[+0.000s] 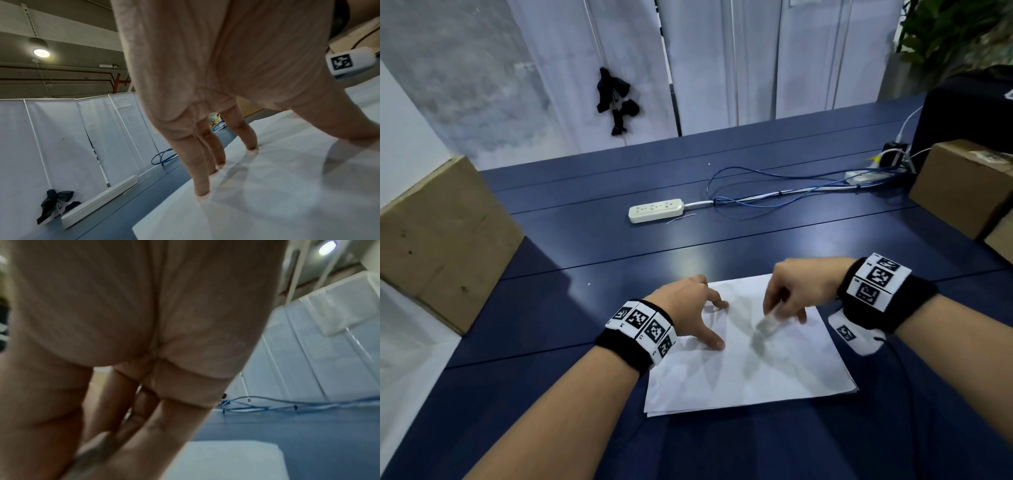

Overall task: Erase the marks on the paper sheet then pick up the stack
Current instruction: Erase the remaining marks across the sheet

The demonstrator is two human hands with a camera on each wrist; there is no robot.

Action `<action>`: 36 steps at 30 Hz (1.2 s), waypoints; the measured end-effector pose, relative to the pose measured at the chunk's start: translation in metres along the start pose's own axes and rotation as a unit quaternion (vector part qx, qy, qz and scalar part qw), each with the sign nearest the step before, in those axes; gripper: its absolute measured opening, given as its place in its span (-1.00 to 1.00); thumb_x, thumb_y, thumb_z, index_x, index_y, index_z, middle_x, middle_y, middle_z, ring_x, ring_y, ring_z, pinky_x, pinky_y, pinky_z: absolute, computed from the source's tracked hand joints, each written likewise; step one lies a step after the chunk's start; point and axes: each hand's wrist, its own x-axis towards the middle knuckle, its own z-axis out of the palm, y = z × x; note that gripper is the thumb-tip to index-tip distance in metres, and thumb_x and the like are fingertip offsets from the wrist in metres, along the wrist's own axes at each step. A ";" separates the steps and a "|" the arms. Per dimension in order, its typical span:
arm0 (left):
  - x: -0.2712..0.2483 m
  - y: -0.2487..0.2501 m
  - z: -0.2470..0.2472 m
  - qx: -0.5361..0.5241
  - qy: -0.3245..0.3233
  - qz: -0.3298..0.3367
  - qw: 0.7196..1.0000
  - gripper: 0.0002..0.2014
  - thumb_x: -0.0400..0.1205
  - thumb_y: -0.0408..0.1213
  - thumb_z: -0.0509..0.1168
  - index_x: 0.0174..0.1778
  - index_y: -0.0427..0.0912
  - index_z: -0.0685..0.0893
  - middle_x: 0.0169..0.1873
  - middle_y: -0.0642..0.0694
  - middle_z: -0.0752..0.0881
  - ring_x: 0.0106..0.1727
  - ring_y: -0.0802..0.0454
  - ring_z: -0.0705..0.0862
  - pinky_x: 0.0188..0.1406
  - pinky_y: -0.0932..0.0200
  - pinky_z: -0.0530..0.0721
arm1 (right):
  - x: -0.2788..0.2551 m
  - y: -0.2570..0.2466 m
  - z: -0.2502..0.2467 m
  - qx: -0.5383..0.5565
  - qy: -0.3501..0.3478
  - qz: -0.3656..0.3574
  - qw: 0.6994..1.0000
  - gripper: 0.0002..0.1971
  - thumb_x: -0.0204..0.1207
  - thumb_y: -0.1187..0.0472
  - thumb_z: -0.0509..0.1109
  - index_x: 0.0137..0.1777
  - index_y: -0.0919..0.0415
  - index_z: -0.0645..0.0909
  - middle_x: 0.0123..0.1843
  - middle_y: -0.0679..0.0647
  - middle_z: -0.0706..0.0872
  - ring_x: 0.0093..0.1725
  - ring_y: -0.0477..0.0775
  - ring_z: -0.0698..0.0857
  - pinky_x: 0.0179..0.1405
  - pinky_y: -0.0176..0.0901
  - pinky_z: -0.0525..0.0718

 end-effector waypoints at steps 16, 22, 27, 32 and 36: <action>-0.001 0.003 -0.004 0.008 -0.001 0.001 1.000 -0.19 0.24 0.32 0.61 0.43 0.22 0.63 0.16 0.07 0.50 0.15 0.00 0.62 0.17 -0.06 0.68 | 0.014 0.010 -0.004 -0.034 0.121 0.037 0.991 -0.88 0.50 0.15 0.39 -0.10 0.08 0.77 -0.32 -0.03 0.81 -0.45 -0.13 0.81 -0.15 -0.26 0.78; -0.001 0.003 -0.003 0.001 0.001 -0.003 1.000 -0.20 0.23 0.31 0.63 0.41 0.23 0.64 0.17 0.08 0.49 0.14 0.00 0.63 0.18 -0.06 0.69 | 0.012 0.012 -0.006 -0.034 0.129 0.045 0.990 -0.83 0.49 0.10 0.38 -0.05 0.07 0.80 -0.29 -0.01 0.83 -0.46 -0.15 0.80 -0.16 -0.26 0.79; -0.001 0.003 -0.004 0.007 -0.004 0.000 1.000 -0.20 0.23 0.31 0.62 0.41 0.22 0.64 0.15 0.07 0.49 0.13 -0.01 0.62 0.16 -0.07 0.69 | 0.003 0.001 -0.001 -0.033 0.053 0.012 0.998 -0.74 0.45 -0.14 0.49 -0.10 0.04 0.80 -0.33 0.03 0.83 -0.43 -0.14 0.80 -0.19 -0.35 0.74; -0.001 0.003 -0.004 0.003 0.002 0.001 1.000 -0.19 0.23 0.32 0.62 0.43 0.22 0.63 0.15 0.08 0.49 0.12 0.02 0.61 0.17 -0.06 0.68 | 0.025 0.013 -0.011 -0.057 0.166 0.078 0.981 -0.79 0.49 0.18 0.31 -0.04 0.09 0.79 -0.23 0.06 0.84 -0.46 -0.07 0.81 -0.16 -0.06 0.84; 0.000 0.001 -0.003 0.002 0.001 0.002 1.000 -0.19 0.22 0.32 0.62 0.42 0.22 0.63 0.15 0.08 0.49 0.12 0.01 0.62 0.18 -0.07 0.68 | 0.002 0.003 -0.003 -0.012 0.035 0.024 0.999 -0.88 0.47 0.08 0.47 -0.07 0.03 0.80 -0.29 0.02 0.85 -0.40 -0.11 0.82 -0.20 -0.39 0.72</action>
